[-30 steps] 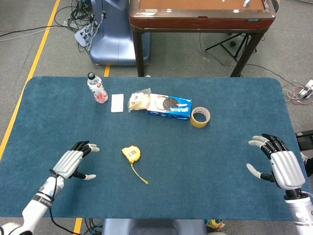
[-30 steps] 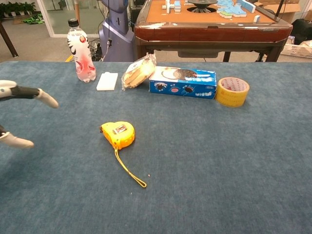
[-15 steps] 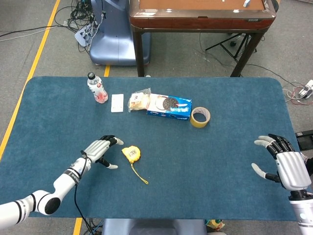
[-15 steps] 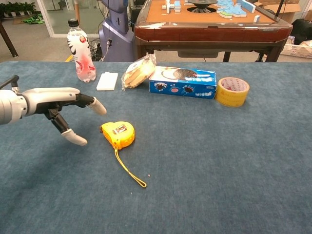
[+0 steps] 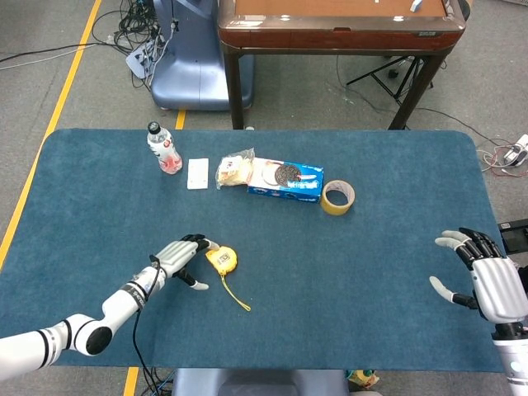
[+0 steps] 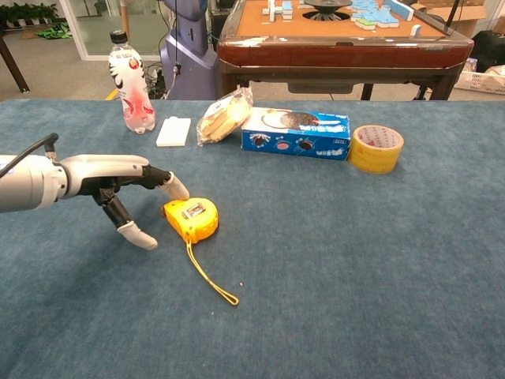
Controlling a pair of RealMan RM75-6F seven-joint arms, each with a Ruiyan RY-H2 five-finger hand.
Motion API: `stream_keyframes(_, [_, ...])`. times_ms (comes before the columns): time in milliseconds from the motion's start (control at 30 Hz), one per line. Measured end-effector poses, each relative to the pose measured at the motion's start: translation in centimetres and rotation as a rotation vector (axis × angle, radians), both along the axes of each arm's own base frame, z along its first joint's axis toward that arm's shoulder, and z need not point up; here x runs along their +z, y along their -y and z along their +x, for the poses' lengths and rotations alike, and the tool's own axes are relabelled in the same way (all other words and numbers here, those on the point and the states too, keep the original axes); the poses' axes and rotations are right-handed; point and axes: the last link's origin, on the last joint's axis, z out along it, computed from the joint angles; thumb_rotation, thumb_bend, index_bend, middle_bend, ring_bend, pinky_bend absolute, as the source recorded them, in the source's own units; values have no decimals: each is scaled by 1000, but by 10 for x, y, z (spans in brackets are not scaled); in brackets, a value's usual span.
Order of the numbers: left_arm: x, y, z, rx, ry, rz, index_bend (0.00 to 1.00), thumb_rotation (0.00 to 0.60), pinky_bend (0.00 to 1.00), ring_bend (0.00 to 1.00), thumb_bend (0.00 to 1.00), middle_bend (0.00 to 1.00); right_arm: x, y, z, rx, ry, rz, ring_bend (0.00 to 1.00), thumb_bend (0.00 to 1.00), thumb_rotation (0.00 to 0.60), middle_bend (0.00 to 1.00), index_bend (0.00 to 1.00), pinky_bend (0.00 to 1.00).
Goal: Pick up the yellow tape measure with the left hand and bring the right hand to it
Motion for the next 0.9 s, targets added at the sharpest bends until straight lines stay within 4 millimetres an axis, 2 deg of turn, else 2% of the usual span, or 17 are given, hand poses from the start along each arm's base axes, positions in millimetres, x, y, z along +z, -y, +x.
stream_keyframes(333, [14,28,-3,-20,-8,-58,245,600,0,36,54,249,-3,0,3,11,-1,7,150,315,600,242,297,142])
stream_keyframes(600, [24,54,3,-36,5,-133,253,600,0,65,53,269,-3,-1,5,13,-3,5,150,315,600,242,297,142])
stream_keyframes(733, [28,52,8,-54,34,-91,243,600,0,66,54,259,-2,-2,5,13,-1,2,150,314,600,242,297,142])
stream_keyframes(900, [32,40,21,-110,98,47,201,600,0,54,54,221,-1,-4,4,12,1,0,150,314,600,242,297,142])
